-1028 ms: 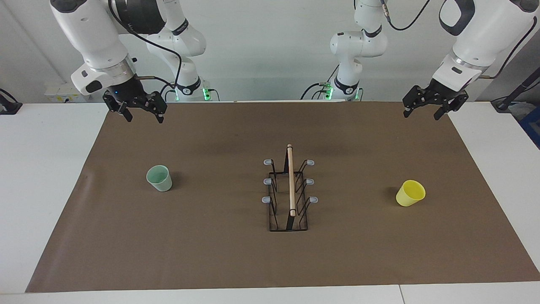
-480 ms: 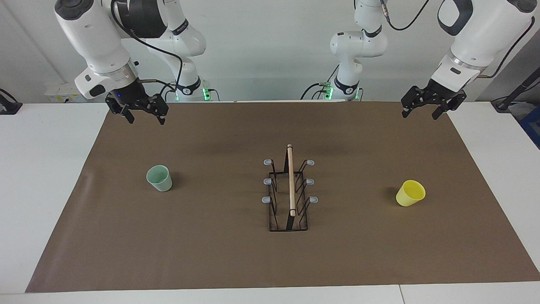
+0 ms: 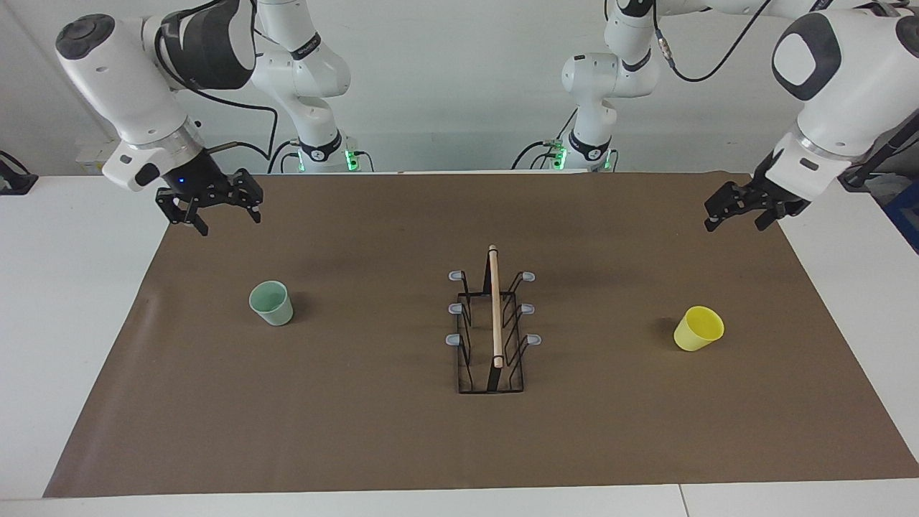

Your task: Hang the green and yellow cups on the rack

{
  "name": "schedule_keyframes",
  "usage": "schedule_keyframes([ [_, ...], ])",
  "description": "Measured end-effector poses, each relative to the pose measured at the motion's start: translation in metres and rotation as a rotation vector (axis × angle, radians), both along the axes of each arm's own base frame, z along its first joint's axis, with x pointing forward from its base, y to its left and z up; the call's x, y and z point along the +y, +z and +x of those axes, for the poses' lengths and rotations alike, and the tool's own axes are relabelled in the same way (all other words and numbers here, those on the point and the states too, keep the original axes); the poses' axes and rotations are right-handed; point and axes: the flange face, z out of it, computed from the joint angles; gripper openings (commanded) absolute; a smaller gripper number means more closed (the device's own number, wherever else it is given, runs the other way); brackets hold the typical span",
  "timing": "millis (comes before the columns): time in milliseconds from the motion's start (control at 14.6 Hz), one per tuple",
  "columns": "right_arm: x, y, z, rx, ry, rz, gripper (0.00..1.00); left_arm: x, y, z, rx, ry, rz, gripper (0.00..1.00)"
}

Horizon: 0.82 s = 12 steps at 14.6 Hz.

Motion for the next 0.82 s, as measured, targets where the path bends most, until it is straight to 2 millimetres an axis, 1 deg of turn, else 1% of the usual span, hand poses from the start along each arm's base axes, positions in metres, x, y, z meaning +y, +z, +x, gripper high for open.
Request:
schedule_keyframes([
  [69,-0.008,-0.005,0.0,-0.015,0.029,0.005,1.0,0.009,-0.01,0.012,0.007,0.041,-0.015,1.0],
  [206,-0.014,-0.012,0.002,-0.037,0.062,0.022,1.0,0.022,-0.027,0.031,0.013,0.133,-0.036,1.0],
  [411,-0.021,-0.021,0.004,-0.073,0.106,0.037,1.0,0.033,-0.05,0.049,0.027,0.286,-0.03,1.0],
  [548,-0.02,-0.025,0.004,-0.069,0.113,0.041,1.0,0.044,-0.067,0.057,0.043,0.424,-0.049,1.0],
  [685,-0.017,-0.026,0.004,-0.06,0.122,0.017,1.0,0.056,-0.088,0.068,0.055,0.6,-0.097,1.0],
  [823,-0.012,-0.027,0.003,-0.021,0.121,-0.079,1.0,0.07,-0.108,0.079,0.075,0.808,-0.155,1.0],
])
